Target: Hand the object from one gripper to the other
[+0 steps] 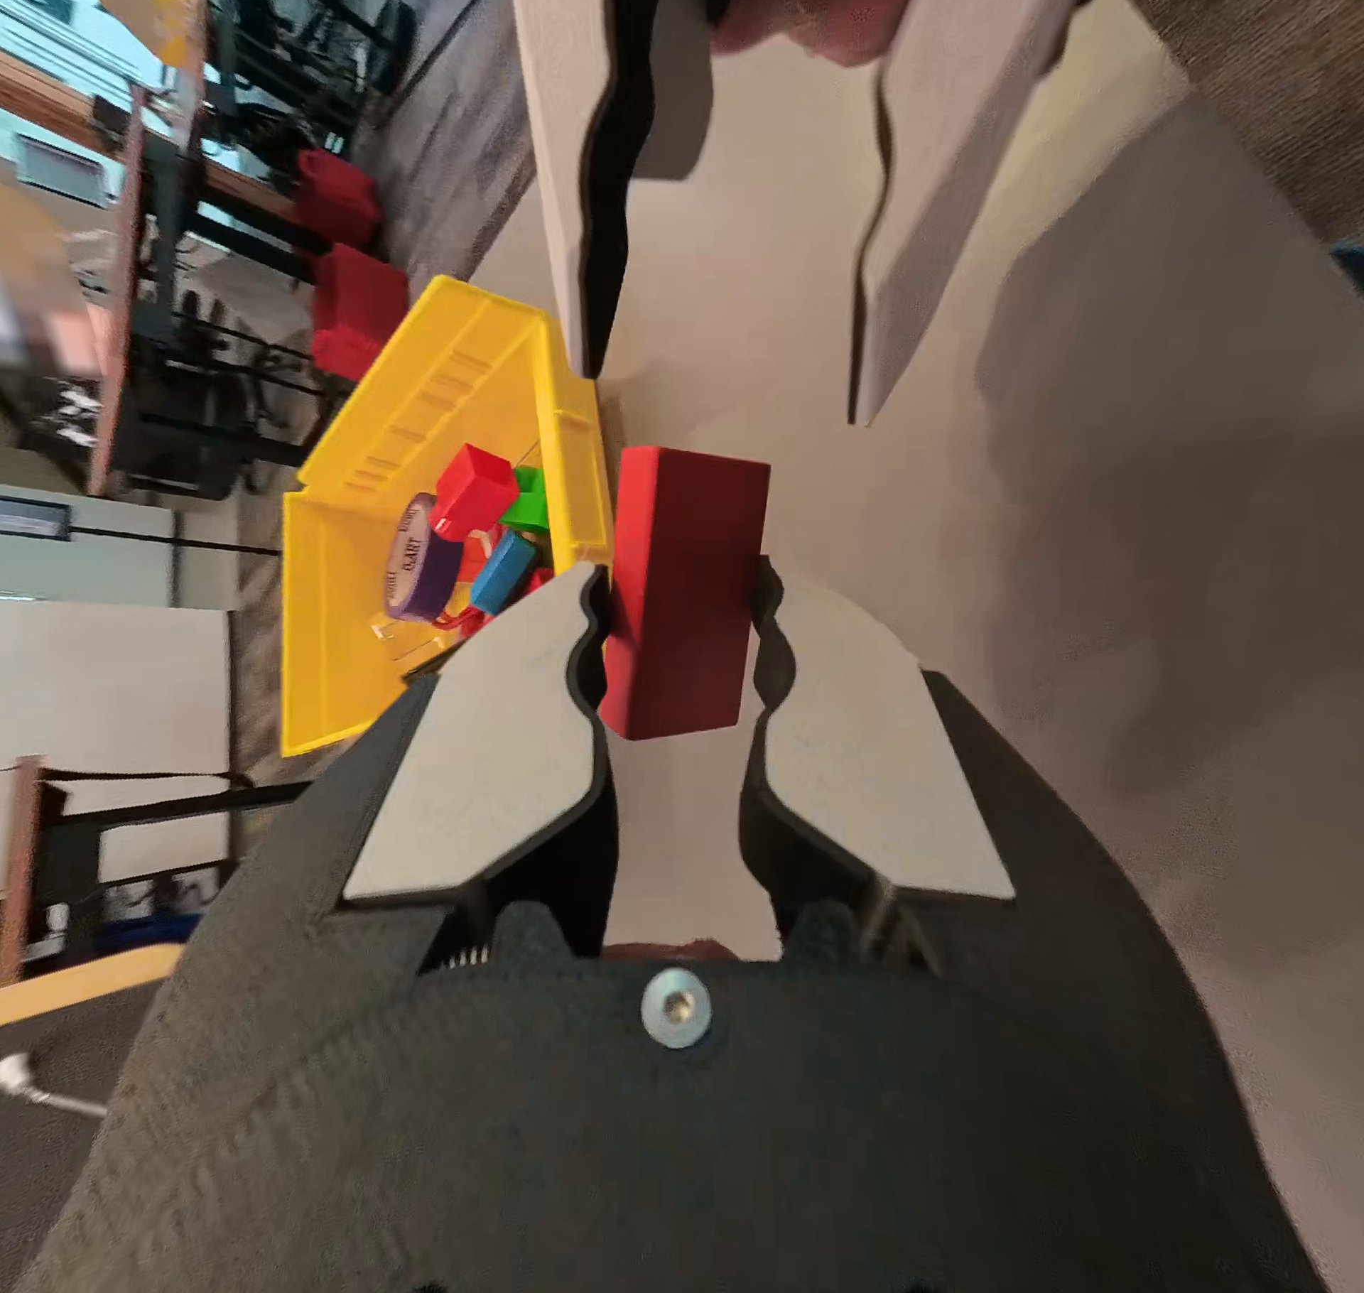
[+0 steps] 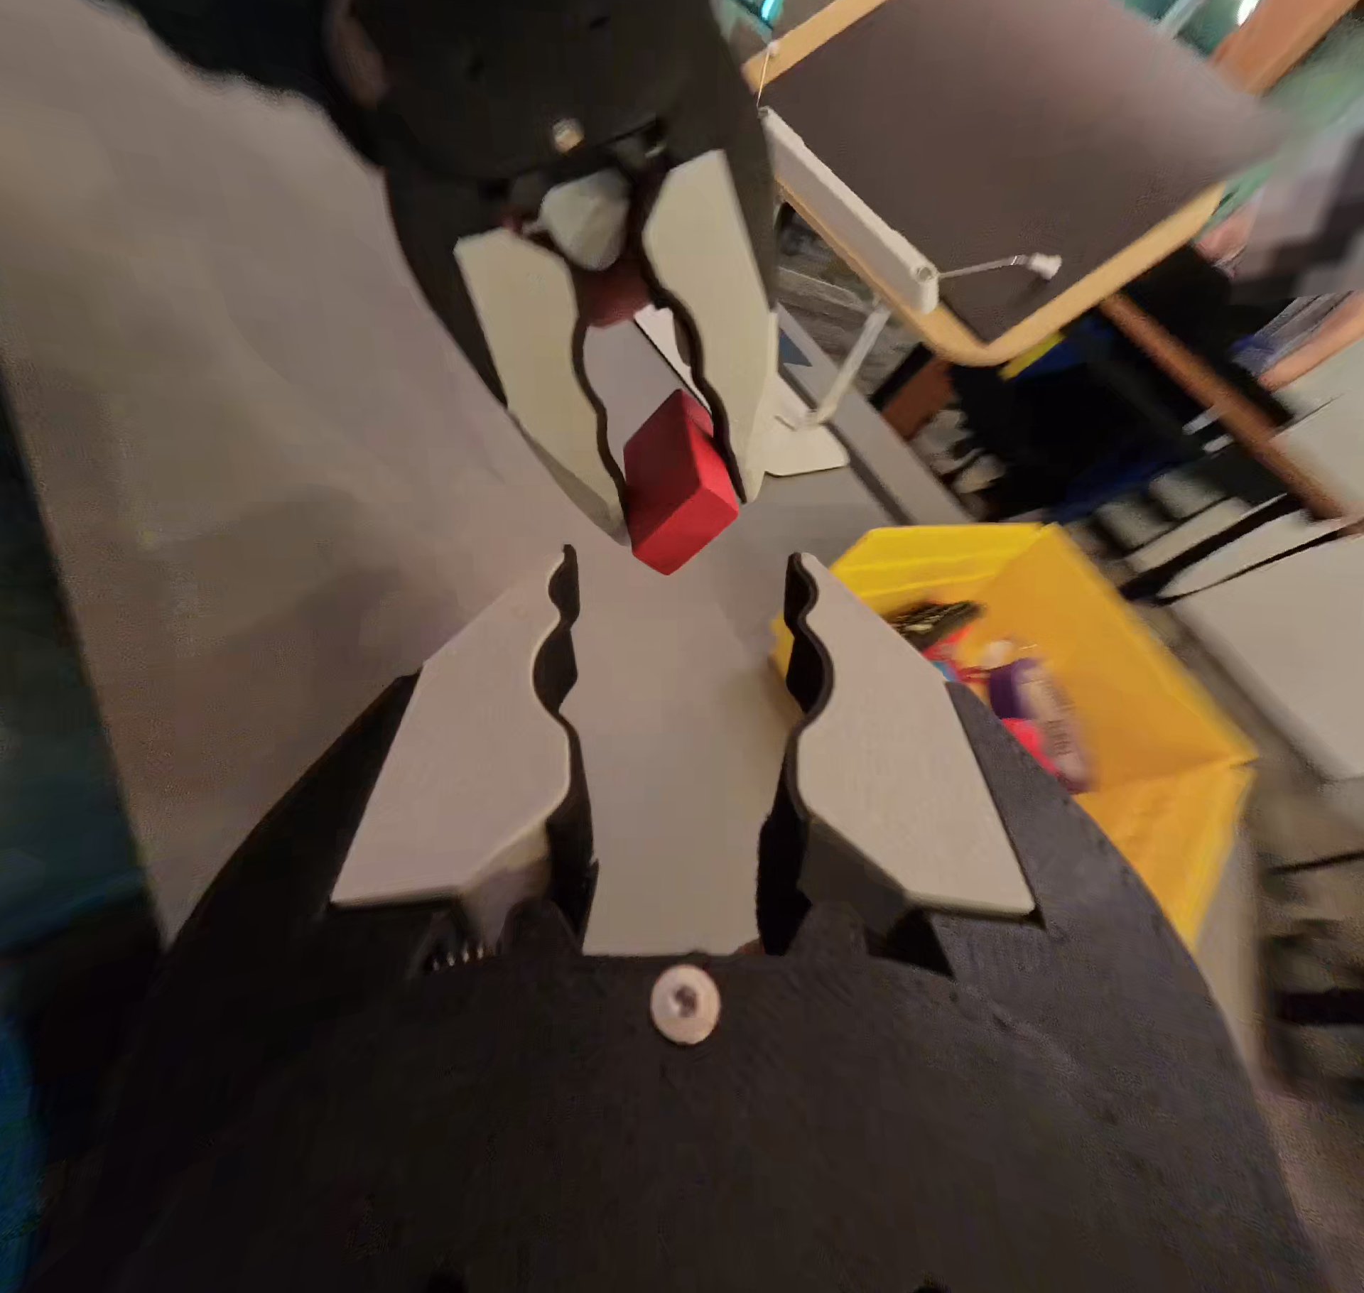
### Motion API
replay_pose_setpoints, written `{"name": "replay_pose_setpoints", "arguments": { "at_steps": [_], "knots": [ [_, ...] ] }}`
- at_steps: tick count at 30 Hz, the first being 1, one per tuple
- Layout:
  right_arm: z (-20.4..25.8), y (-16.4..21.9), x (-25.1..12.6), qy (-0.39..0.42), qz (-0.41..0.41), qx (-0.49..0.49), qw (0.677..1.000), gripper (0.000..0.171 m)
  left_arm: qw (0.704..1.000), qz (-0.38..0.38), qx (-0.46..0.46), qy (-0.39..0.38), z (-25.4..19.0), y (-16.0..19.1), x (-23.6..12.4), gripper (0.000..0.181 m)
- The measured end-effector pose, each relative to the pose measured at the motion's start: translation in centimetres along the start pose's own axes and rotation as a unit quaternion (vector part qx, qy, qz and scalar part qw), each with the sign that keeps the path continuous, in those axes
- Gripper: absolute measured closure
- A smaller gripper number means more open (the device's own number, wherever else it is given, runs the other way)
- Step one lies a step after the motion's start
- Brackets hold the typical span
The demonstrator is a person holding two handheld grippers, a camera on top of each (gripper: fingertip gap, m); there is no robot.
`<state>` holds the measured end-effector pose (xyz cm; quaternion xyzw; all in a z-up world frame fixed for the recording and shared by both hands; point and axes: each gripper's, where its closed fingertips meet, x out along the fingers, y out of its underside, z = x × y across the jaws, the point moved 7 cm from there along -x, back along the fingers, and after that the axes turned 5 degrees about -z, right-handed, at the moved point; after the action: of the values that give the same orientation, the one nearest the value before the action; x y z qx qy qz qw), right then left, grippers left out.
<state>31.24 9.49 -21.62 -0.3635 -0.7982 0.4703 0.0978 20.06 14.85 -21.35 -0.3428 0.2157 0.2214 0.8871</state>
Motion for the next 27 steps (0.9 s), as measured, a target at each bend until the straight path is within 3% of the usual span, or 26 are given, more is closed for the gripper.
{"name": "replay_pose_setpoints", "arguments": {
  "at_steps": [2, 5, 15, 27],
  "knots": [
    [0.19, -0.58, 0.16, 0.011, 0.028, -0.09, 0.995, 0.12, 0.999, -0.004, -0.024, 0.032, 0.21, -0.13, -0.08, 0.144],
    [0.4, -1.1, 0.47, 0.004, 0.039, -0.144, 0.989, 0.122, 0.998, -0.01, -0.034, 0.046, 0.43, -0.32, -0.1, 0.144],
    [0.56, -0.98, 0.88, -0.014, 0.029, -0.128, 0.991, 0.14, 0.997, -0.043, -0.037, 0.044, -0.14, -0.65, -0.23, 0.144],
    [0.85, -1.24, 0.77, -0.032, 0.039, -0.167, 0.985, 0.14, 0.995, -0.055, -0.04, 0.07, -0.34, -0.69, -0.34, 0.144]
  ]
}}
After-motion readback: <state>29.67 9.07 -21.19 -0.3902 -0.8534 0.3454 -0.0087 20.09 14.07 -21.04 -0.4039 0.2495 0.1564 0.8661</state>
